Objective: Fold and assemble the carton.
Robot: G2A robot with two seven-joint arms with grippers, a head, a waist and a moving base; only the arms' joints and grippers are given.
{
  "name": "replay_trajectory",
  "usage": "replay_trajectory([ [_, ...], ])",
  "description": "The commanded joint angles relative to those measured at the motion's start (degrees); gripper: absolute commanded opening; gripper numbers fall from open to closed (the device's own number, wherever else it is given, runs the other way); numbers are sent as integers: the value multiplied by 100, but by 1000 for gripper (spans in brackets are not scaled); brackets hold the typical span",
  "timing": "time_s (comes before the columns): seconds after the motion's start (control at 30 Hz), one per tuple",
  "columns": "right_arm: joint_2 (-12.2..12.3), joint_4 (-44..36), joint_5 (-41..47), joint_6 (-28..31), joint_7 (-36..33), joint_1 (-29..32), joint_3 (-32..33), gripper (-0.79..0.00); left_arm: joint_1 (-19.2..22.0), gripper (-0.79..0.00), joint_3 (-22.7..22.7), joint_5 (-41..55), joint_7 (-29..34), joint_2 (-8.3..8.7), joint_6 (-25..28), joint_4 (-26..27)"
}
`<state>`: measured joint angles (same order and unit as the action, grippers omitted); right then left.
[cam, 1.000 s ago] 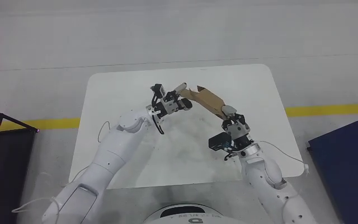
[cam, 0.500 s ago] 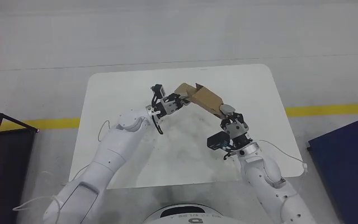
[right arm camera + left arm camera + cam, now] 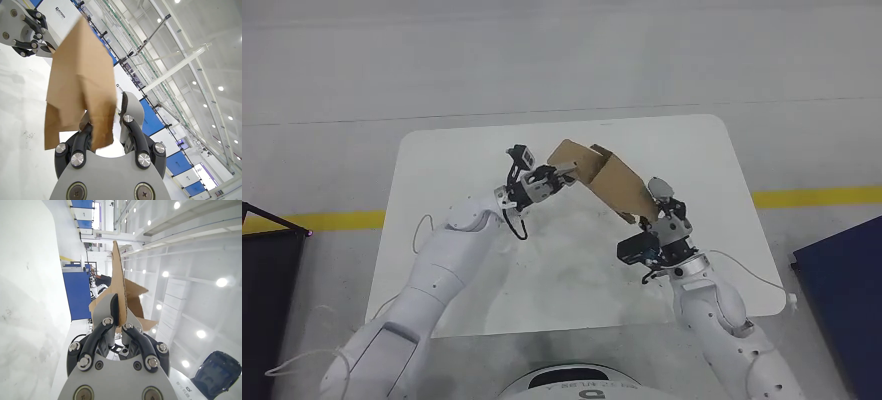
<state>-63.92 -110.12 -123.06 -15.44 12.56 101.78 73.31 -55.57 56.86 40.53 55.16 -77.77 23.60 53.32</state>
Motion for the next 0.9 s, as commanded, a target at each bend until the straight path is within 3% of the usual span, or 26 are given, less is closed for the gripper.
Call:
replay_trajectory([
  [0.0,-3,17,121,36,70,13,49,0,60,-785,31,18,160,-7,243,-201],
  [0.2,-19,93,365,204,167,-16,108,0,172,-785,175,470,629,-44,695,-477],
  [0.4,-40,133,718,311,306,-35,179,0,149,-785,421,2241,1218,-164,-147,-611],
  [0.53,-31,93,1384,585,821,99,365,0,210,-785,473,2924,1305,-255,-663,-813],
  [0.67,2,190,1827,1192,1340,180,543,-22,296,-785,447,3187,1325,-344,-845,-959],
  [0.87,-53,339,972,1208,976,-126,-53,-40,435,-785,292,2997,1309,-448,-842,-1043],
])
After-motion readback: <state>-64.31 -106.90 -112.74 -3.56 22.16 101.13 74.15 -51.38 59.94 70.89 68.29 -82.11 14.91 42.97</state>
